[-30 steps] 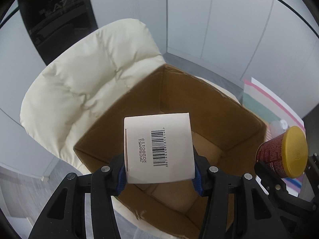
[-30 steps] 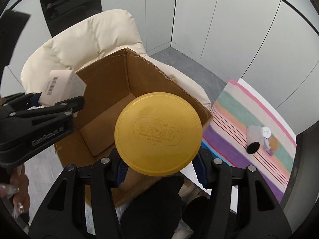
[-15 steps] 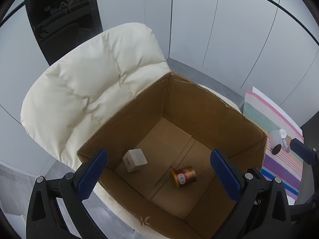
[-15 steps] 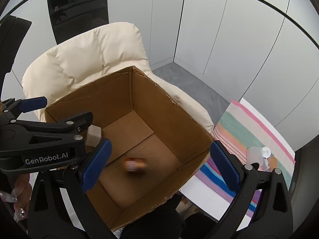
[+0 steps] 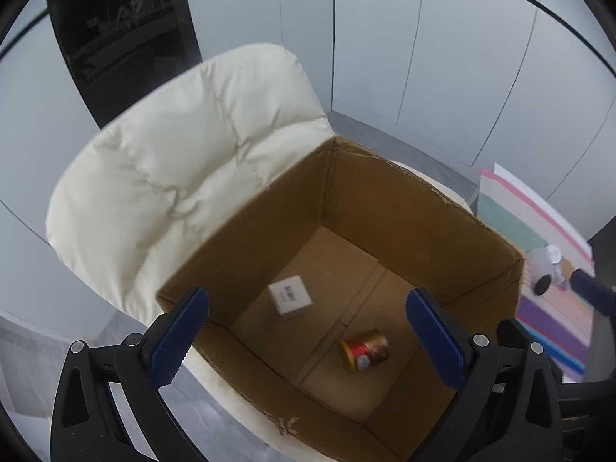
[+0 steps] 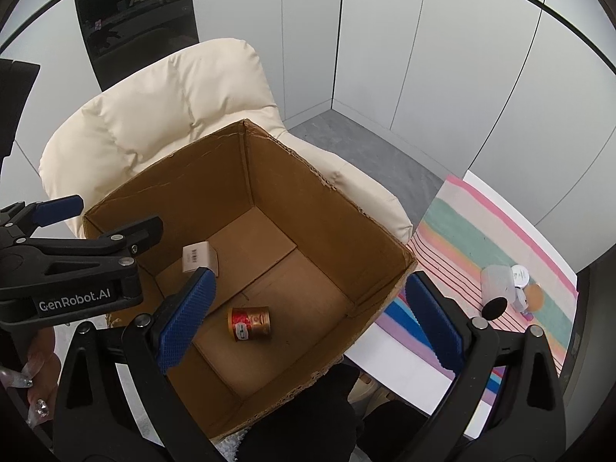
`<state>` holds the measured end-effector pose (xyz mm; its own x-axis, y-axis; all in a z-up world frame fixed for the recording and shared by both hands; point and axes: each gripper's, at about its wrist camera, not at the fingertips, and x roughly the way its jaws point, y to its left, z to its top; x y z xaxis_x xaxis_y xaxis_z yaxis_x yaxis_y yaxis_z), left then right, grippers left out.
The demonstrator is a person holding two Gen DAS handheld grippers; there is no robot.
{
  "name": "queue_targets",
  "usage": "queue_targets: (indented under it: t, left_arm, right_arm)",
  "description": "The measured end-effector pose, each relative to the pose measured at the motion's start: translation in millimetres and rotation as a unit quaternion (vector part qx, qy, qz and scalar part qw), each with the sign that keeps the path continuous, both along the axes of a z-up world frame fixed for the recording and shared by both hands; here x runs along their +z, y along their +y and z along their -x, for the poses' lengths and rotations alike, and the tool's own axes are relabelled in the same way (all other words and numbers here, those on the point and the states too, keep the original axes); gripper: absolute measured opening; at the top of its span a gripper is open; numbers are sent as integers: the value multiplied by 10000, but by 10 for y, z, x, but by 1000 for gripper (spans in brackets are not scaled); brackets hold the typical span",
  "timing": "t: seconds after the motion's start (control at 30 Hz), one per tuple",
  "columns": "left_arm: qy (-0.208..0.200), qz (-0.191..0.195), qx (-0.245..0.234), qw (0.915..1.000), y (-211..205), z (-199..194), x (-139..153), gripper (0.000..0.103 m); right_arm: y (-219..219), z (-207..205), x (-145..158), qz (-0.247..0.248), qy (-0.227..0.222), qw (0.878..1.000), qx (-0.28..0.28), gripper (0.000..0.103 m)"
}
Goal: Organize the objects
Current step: 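Open the right tool over the cardboard box while the left tool releases the white box, then withdraw both tools from the cardboard box back toward the table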
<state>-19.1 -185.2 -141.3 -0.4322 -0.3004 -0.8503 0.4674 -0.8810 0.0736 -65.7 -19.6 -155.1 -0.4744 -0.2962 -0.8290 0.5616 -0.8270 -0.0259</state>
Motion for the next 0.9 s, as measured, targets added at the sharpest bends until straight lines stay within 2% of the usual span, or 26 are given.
queue_targets:
  t: [0.1,0.23,0.47,0.7,0.83,0.9]
  left_arm:
    - [23,151,-72,9999,38,-21,43,103]
    - [-21,88,-126,9999,34,-90,95,103]
    - [-347,342,-241,9985,86,-321,89,103]
    - [-42,-68,-210,9997,116,-680,223,103]
    - [4,114,-415,9991,309,-813,276,103]
    - [3,67,-552,9985,398,-869,284,103]
  right_arm:
    - [13,-19,3,-28,-13,10000,30,100]
    - [31,-64,21,-21,-40,10000,37,100]
    - [133,-183,23,-15,-180,9998,-54,100]
    - [332,-353,43,83,-265,9994,-194,100]
    - [439,-484,59,112,-288,9992,-242,100]
    - [495,-558,74,136,-310,9991,-262,100]
